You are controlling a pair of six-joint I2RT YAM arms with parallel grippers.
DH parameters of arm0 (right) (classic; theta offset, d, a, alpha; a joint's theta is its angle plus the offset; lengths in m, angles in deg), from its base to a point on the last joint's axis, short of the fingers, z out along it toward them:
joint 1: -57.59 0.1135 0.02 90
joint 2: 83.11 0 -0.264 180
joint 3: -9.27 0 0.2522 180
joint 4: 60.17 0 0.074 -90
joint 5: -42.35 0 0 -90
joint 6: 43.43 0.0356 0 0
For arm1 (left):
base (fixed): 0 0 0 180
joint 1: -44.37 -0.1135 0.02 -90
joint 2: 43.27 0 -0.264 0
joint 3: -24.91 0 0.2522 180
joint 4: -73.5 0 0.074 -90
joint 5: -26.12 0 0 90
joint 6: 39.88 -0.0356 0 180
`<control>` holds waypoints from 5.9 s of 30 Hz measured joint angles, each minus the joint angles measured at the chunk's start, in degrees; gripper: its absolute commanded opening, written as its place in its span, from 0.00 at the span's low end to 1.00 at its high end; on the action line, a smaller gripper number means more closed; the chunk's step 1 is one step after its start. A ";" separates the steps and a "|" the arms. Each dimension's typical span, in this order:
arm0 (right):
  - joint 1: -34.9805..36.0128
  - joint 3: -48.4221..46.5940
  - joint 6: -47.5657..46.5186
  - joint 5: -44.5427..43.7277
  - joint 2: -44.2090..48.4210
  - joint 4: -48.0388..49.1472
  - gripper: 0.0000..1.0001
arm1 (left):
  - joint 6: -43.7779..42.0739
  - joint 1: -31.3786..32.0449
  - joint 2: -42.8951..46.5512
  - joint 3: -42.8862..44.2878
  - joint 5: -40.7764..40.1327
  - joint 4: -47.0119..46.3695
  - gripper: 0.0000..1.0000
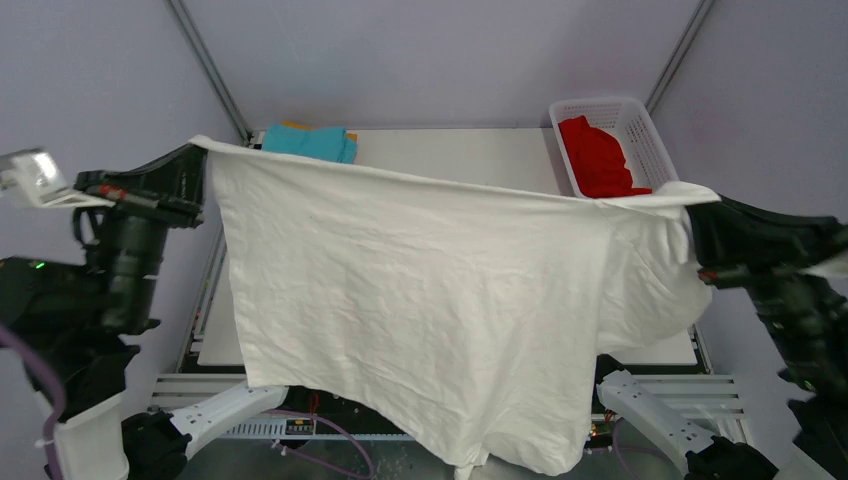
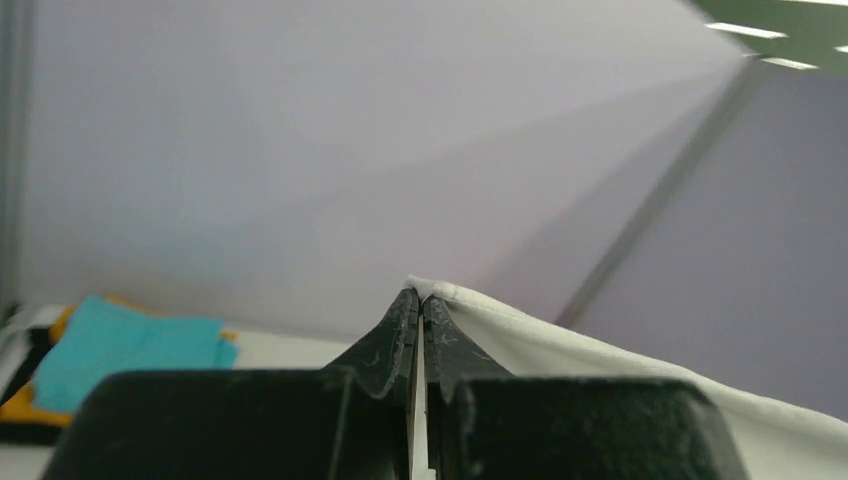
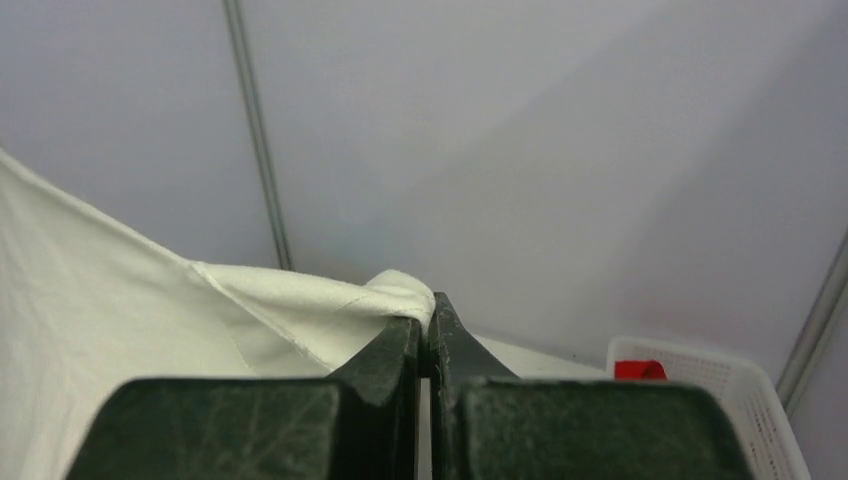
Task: Fold and stack the t-shirts
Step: Flatten out the tshirt, then grab the side of the flattened tshirt closest away from the robot with both arms
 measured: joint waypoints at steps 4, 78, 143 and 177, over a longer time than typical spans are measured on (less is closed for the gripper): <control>0.00 12.85 -0.85 -5.62 -0.39 4.76 0.00 | -1.90 -0.13 -3.87 -7.85 -14.97 -4.00 0.00; -7.19 63.06 28.22 4.44 -48.48 22.91 0.99 | 24.76 -17.97 -42.93 -59.12 21.42 -18.62 0.99; -17.14 53.59 23.15 -0.04 -39.08 16.98 1.00 | 47.12 -30.77 -18.21 -75.19 3.19 10.21 0.59; -17.22 53.79 23.08 -0.52 -36.20 16.59 0.99 | 47.28 -32.35 -27.12 -69.99 0.74 3.37 0.49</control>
